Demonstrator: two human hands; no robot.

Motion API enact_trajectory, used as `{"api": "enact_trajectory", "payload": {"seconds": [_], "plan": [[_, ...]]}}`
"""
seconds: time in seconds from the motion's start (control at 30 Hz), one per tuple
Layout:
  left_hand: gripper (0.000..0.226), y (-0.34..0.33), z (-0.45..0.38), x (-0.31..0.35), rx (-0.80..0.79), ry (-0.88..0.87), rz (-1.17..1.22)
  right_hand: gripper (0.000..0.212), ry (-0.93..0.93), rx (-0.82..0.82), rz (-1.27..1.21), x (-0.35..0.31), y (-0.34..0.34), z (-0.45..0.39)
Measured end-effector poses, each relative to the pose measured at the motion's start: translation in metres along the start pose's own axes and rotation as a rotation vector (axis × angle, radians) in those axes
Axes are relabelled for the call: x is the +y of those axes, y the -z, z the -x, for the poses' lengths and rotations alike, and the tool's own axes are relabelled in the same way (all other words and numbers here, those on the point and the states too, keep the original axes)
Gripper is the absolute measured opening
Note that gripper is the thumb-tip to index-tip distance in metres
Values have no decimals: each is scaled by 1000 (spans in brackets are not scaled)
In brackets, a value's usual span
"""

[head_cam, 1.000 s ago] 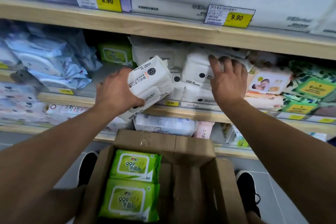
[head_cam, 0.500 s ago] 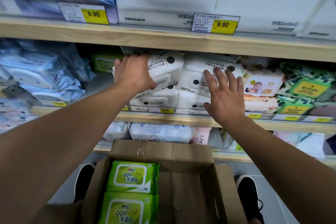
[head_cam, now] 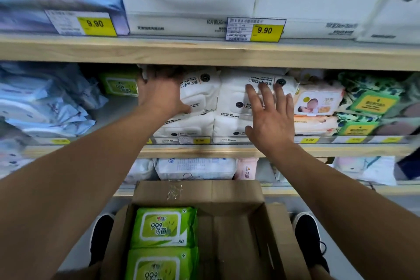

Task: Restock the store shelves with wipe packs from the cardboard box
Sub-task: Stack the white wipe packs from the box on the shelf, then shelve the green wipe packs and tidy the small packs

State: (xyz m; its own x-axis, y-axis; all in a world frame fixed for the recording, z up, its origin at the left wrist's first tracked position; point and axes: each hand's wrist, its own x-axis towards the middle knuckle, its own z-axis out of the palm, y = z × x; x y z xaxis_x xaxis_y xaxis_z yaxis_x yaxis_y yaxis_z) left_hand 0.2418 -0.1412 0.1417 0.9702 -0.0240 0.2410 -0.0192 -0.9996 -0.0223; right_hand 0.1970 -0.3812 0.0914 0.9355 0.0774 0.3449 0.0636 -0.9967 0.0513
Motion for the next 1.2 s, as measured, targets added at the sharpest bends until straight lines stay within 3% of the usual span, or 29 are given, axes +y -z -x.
{"api": "enact_trajectory", "payload": {"seconds": [0.13, 0.27, 0.53, 0.7, 0.9, 1.2], "plan": [[95, -7, 16, 3, 125, -17, -22, 96, -7, 0, -52, -4, 10, 7], [81, -9, 42, -4, 212, -117, 34, 90, 52, -16, -78, -11, 23, 22], [69, -26, 143, -19, 199, -249, 357, 87, 162, -146, -224, -57, 24, 93], [62, -68, 220, -34, 7, -203, 349, 88, 262, -314, -278, -96, 8, 159], [72, -106, 293, -61, -236, -150, 318, 86, 355, -479, -292, -125, -21, 222], [70, -145, 339, -81, -504, -169, 331, 85, 334, -728, -367, -146, -70, 279]]}}
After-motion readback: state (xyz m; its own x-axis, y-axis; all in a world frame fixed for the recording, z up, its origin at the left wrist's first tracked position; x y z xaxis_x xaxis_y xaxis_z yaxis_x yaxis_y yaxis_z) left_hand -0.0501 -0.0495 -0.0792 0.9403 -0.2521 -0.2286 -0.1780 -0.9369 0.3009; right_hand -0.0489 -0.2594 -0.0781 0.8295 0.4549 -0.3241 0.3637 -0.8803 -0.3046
